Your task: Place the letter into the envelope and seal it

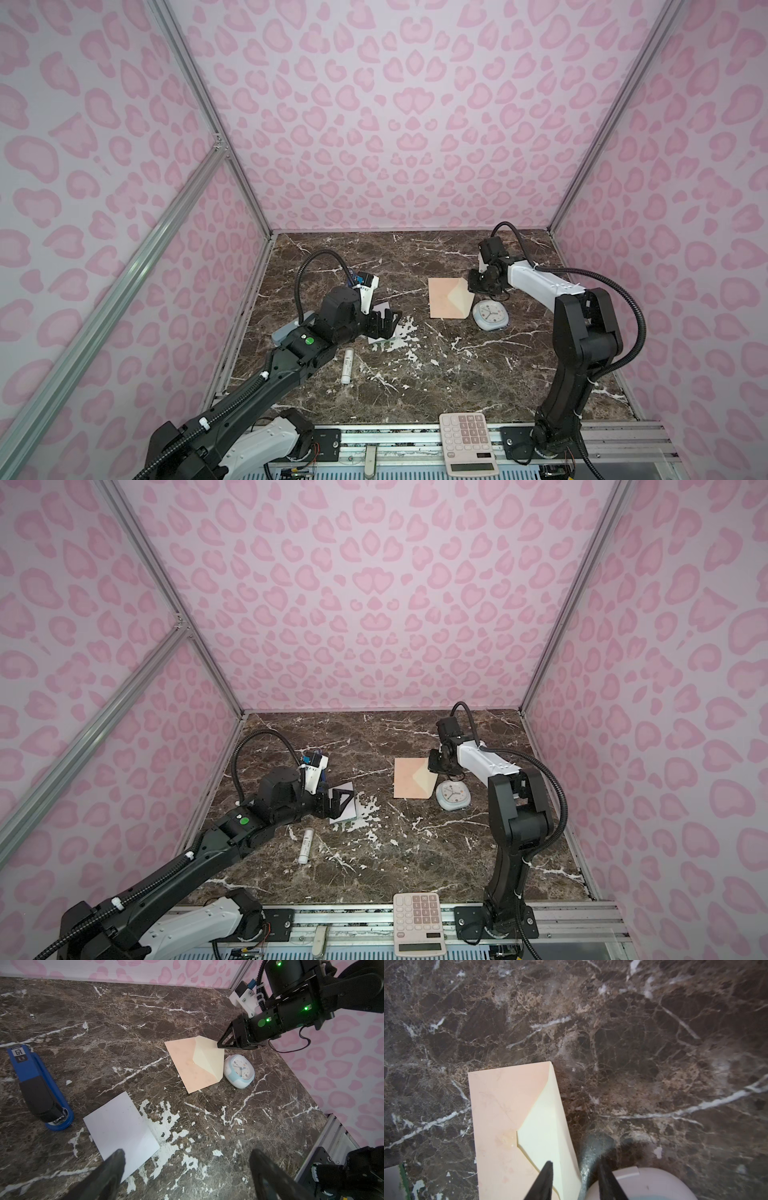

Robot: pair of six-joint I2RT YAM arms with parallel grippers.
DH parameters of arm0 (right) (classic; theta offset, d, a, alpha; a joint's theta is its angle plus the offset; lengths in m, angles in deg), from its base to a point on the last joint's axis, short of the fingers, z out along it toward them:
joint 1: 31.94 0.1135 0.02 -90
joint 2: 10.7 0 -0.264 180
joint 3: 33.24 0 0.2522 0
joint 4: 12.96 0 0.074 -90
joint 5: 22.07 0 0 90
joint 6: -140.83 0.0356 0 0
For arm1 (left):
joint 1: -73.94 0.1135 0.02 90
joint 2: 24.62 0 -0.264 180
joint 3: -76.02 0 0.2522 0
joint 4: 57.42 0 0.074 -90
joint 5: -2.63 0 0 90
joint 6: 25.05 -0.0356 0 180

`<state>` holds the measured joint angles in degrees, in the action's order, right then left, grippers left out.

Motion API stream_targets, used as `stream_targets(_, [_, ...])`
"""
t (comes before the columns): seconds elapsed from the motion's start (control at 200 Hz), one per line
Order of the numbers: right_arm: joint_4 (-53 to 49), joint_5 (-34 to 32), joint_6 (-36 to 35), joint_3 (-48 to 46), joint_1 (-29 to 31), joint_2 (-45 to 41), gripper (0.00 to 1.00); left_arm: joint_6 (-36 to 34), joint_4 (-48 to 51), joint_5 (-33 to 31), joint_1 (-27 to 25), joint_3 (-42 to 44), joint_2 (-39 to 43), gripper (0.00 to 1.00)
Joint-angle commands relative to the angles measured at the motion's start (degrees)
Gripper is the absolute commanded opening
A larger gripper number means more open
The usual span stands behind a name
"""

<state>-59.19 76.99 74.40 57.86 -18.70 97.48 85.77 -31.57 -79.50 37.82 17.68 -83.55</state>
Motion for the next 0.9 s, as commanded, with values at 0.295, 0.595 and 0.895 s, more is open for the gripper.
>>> stream_targets(0.295, [4.7, 3.5, 2.8, -6.0, 0.0, -1.3, 0.19, -0.4, -1.9, 0.2, 0.0, 0.9, -0.5, 0.96])
stream_targets(0.595, [5.7, 3.8, 3.5, -7.6, 0.2, -3.2, 0.00, -0.3, -2.3, 0.1, 0.0, 1.5, -0.3, 0.96])
stream_targets(0.895, [4.1, 4.0, 4.5, -7.9, 1.5, -9.9, 0.00, -0.3, -1.6, -0.5, 0.0, 1.4, 0.7, 0.96])
